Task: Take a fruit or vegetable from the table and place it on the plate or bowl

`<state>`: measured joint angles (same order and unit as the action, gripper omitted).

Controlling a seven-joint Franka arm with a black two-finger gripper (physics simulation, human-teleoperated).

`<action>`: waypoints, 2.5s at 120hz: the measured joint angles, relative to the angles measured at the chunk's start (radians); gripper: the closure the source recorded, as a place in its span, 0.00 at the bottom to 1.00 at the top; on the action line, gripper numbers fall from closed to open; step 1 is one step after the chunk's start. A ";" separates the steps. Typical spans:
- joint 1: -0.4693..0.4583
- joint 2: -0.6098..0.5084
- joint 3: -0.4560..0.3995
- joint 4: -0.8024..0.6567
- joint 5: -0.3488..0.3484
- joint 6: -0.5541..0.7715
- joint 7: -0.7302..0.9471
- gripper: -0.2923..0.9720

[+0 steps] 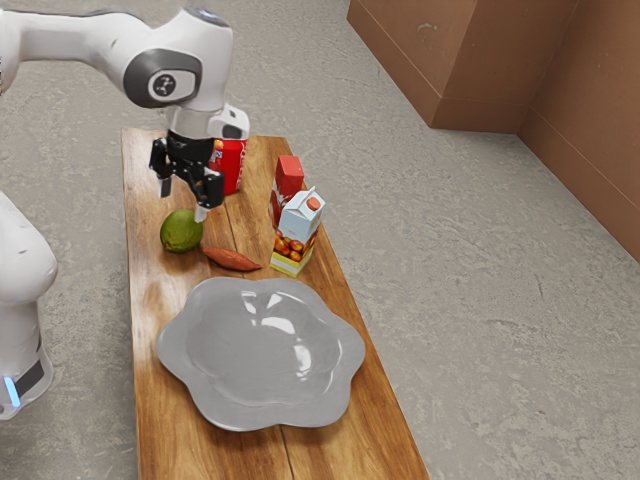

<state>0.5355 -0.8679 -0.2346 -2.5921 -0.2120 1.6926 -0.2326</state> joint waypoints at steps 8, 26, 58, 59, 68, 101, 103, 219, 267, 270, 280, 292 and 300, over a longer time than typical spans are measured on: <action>-0.001 0.017 -0.008 -0.006 0.000 0.015 -0.003 0.25; 0.014 0.035 -0.024 -0.036 -0.001 0.042 -0.009 0.25; 0.027 0.048 -0.042 -0.047 -0.001 0.042 -0.015 0.25; 0.027 0.048 -0.042 -0.047 -0.001 0.042 -0.015 0.25; 0.027 0.047 -0.042 -0.047 -0.001 0.037 -0.017 0.25; 0.035 0.046 -0.042 -0.044 0.000 0.033 -0.020 0.25; 0.035 0.046 -0.042 -0.044 0.000 0.037 -0.020 0.25; 0.046 0.095 -0.146 -0.101 -0.042 0.325 -0.025 0.24; 0.055 0.111 -0.160 -0.084 -0.102 0.252 0.001 0.24; 0.055 0.112 -0.163 -0.085 -0.110 0.238 0.002 0.25; 0.056 0.117 -0.188 -0.091 -0.126 0.200 0.002 0.27; 0.057 0.117 -0.195 -0.091 -0.134 0.136 -0.013 0.41; 0.057 0.113 -0.196 -0.091 -0.134 0.103 -0.026 0.48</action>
<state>0.5921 -0.7547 -0.4308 -2.6829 -0.3457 1.7955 -0.2582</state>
